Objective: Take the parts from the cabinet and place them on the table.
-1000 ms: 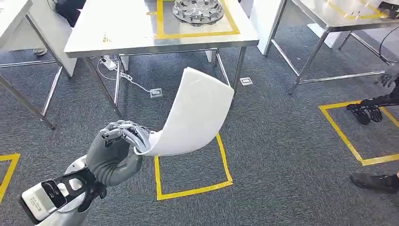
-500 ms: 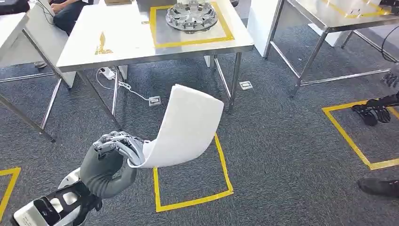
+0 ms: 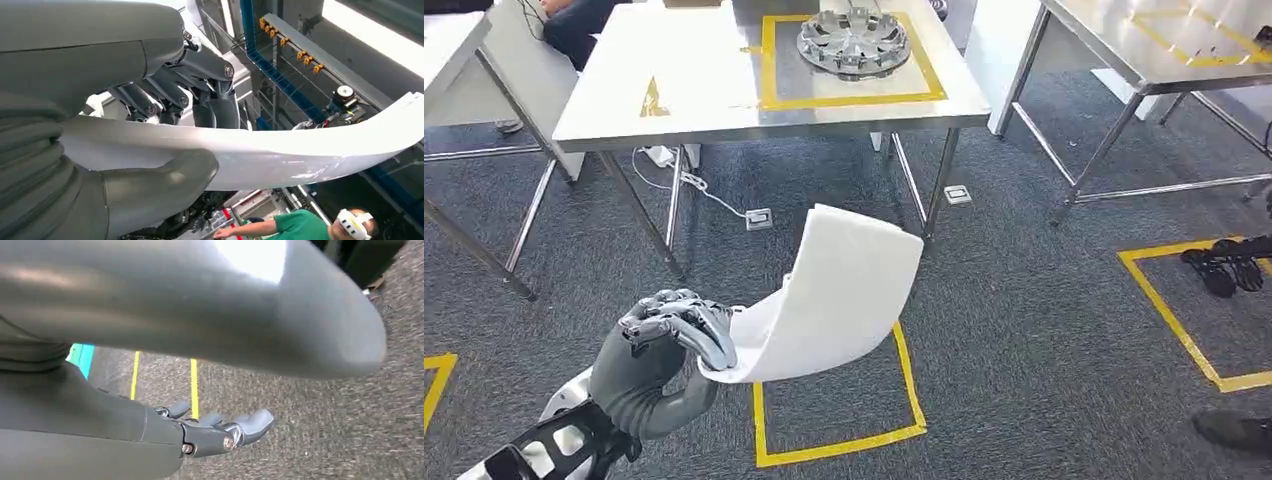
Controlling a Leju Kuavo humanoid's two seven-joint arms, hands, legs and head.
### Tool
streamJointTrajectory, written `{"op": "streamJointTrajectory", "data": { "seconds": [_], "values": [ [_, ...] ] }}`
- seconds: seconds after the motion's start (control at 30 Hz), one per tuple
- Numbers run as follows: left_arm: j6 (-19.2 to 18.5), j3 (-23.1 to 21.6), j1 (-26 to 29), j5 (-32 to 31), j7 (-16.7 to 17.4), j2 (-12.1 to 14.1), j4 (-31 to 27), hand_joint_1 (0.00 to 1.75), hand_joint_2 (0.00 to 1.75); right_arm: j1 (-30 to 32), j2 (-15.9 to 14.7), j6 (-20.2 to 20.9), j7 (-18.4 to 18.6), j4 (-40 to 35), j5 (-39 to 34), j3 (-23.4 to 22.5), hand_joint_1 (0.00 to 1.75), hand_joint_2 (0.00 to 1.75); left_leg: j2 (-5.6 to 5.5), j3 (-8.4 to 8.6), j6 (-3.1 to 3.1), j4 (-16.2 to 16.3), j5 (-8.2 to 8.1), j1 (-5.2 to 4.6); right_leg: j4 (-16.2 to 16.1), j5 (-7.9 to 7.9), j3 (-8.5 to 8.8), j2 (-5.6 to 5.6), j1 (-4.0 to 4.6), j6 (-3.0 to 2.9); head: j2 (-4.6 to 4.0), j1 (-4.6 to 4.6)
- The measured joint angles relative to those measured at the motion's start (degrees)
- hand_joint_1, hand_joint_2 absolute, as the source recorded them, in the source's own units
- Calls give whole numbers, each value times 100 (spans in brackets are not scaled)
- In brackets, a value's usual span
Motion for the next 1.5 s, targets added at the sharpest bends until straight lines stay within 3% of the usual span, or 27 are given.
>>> {"op": "streamJointTrajectory", "data": {
  "seconds": [0.03, 0.1, 0.17, 0.27, 0.3, 0.37, 0.43, 0.47, 0.53, 0.6, 0.63, 0.67, 0.77, 0.83, 0.87, 0.93, 0.97, 1.0, 1.07, 1.13, 1.17, 1.2, 1.3, 1.37, 1.4, 1.43, 1.5],
  "values": [
    [-2, 0, -18, 15, 7, 0, 2, 175, 175, 5, -2, 0, 0, 0, -4, 0, 0, 0, -2, 65, -9, 0, -50, 1, -345, 242, 80, 0, 0, -22, 0, 7],
    [-7, -7, -66, 61, 22, -2, 4, 175, 175, 10, -13, 0, 28, 0, -17, 0, 0, 0, 8, 195, -49, -3, -174, 0, -1365, 989, 388, -12, 4, -81, 0, 15],
    [-9, -22, -96, 77, 33, -7, 31, 175, 175, 14, -15, 0, 85, 0, -2, 0, 0, 0, 0, 275, -127, -25, -262, -20, -1386, 769, 390, -43, 58, -176, 0, 13],
    [-9, -37, -126, 90, 48, -17, 33, 175, 175, 32, -15, -7, 90, 0, 7, 0, 0, 0, 2, 439, -236, 36, -237, -30, -1461, 857, 597, -10, 27, -313, 0, 15],
    [-9, -44, -137, 87, 55, -20, 35, 175, 175, 25, -15, -7, 87, 0, 7, 2, 0, 0, 10, 376, -268, 224, -246, -17, -1498, 820, 697, -15, 6, -357, 0, 13],
    [-7, -59, -166, 92, 57, -20, 35, 175, 175, 11, -15, -7, 90, 0, 9, 2, 0, 0, 10, -32, -303, 904, -377, -6, -1512, 727, 795, -6, 2, -401, 0, -37],
    [-7, -77, -154, 92, 68, -20, 46, 175, 175, 18, -15, -9, 114, 0, 7, 2, 0, 0, 10, -584, -331, 1582, -808, 8, -1511, 613, 893, -3, 3, -410, 0, -46],
    [-7, -90, -152, 92, 68, -17, 52, 175, 175, 29, -15, -9, 120, 0, 2, 0, 0, 0, 10, -748, -339, 1685, -860, 8, -1511, 563, 948, 2, 3, -409, 0, -46],
    [-7, -101, -153, 98, 66, -13, 76, 175, 175, 45, -15, -9, 114, 0, -22, 0, 0, 0, 10, -781, -353, 1274, -533, 8, -1512, 436, 1123, 13, 1, -392, 0, -50],
    [-9, -103, -165, 114, 66, -11, 101, 175, 175, 45, -15, -7, 107, 0, -50, 0, 0, 0, 14, -614, -287, 364, 251, 4, -1515, 298, 1303, 10, 1, -354, 0, -59],
    [-11, -107, -169, 116, 66, -9, 123, 175, 175, 53, -15, -9, 101, 2, -55, 0, 0, 0, 22, -633, -253, 147, 552, -12, -1498, 240, 1339, 7, 10, -326, 0, -61],
    [-22, -116, -188, 125, 68, -13, 157, 175, 175, 35, -15, -7, 85, 0, -61, 0, 0, 0, 37, -617, -213, 149, 235, -42, -1508, 185, 1353, 21, 19, -270, 0, -70],
    [-24, -120, -238, 136, 81, -35, 133, 175, 175, 34, -15, -7, 87, 0, -70, 0, 0, 0, 13, -462, -90, 76, 306, -32, -1510, 180, 1501, 2, 27, -169, 0, -59],
    [-24, -120, -257, 140, 83, -63, 127, 175, 175, 10, -22, -7, 87, 0, -77, 0, 0, 0, 6, -301, -38, 17, 262, -2, -1166, 228, 1338, 5, 7, -123, 0, -46],
    [-26, -120, -279, 140, 85, -70, 127, 175, 175, -8, -22, 24, 92, 0, -79, 0, 0, 0, 11, -239, -4, -2, 207, 0, -677, 176, 994, 0, -5, -87, 0, -22],
    [-42, -120, -290, 140, 87, -72, 129, 175, 175, -2, -22, 24, 114, 0, -83, 0, 0, 0, 7, -148, 3, -7, 100, -1, 30, -166, 389, 0, -15, -58, 0, -15],
    [-44, -120, -292, 140, 90, -72, 136, 175, 175, 11, -22, 24, 129, 0, -85, 0, 0, 0, -2, -78, 2, -7, 36, 0, 217, -327, 148, 0, -16, -47, 0, -13],
    [-53, -120, -299, 140, 90, -72, 144, 175, 175, 17, -22, 24, 131, 0, -92, 0, 0, 0, -10, 8, -1, -7, -31, 0, 189, -342, 7, 0, -20, -34, 0, -4],
    [-64, -120, -338, 142, 92, -77, 171, 175, 175, 13, -22, 24, 175, 0, -112, 0, 0, 0, -13, 217, -18, -9, -183, 2, -395, 53, 25, -2, -21, -54, 0, 0],
    [-77, -120, -387, 149, 109, -79, 203, 175, 175, 27, -26, 24, 212, 0, -120, -2, 0, 0, -4, 364, -60, -23, -348, 1, -1297, 1013, 156, -22, -19, -98, 0, 15],
    [-81, -122, -402, 155, 111, -81, 230, 175, 175, 37, -26, 24, 214, 0, -129, -4, 0, 0, -19, 477, -90, 15, -422, -23, -1337, 1165, 121, -32, 2, -130, 0, 13],
    [-85, -125, -415, 160, 118, -83, 234, 175, 175, 28, -26, 24, 223, 0, -129, -4, 0, 0, -28, 428, -139, -43, -466, -33, -1344, 1050, 159, -37, 30, -171, 0, 20],
    [-92, -131, -473, 164, 125, -87, 234, 175, 175, 8, -26, 24, 212, 0, -135, -4, 0, 0, -27, 598, -245, 19, -411, -42, -1395, 1015, 348, 3, -8, -296, 0, 17],
    [-94, -140, -519, 171, 125, -90, 240, 175, 175, 8, -22, 13, 247, 0, -114, -4, 0, 0, -4, 300, -284, 611, -348, -27, -1442, 912, 515, -3, -19, -364, 0, -22],
    [-112, -146, -536, 184, 127, -92, 253, 175, 175, 1, -22, 13, 295, 0, -101, -4, 0, 0, -4, -35, -306, 1076, -443, -16, -1444, 849, 580, -8, -20, -376, 0, -37],
    [-125, -157, -534, 195, 136, -90, 275, 175, 175, -1, -22, 11, 321, 0, -101, -4, 0, 0, -3, -352, -310, 1430, -669, -11, -1444, 787, 644, -21, -18, -386, 0, -46],
    [-147, -181, -538, 227, 153, -90, 313, 175, 175, 5, -22, 11, 330, 0, -83, -4, 0, 0, -3, -734, -325, 1639, -1021, -12, -1444, 657, 791, -42, -13, -392, 0, -46]
  ]
}}
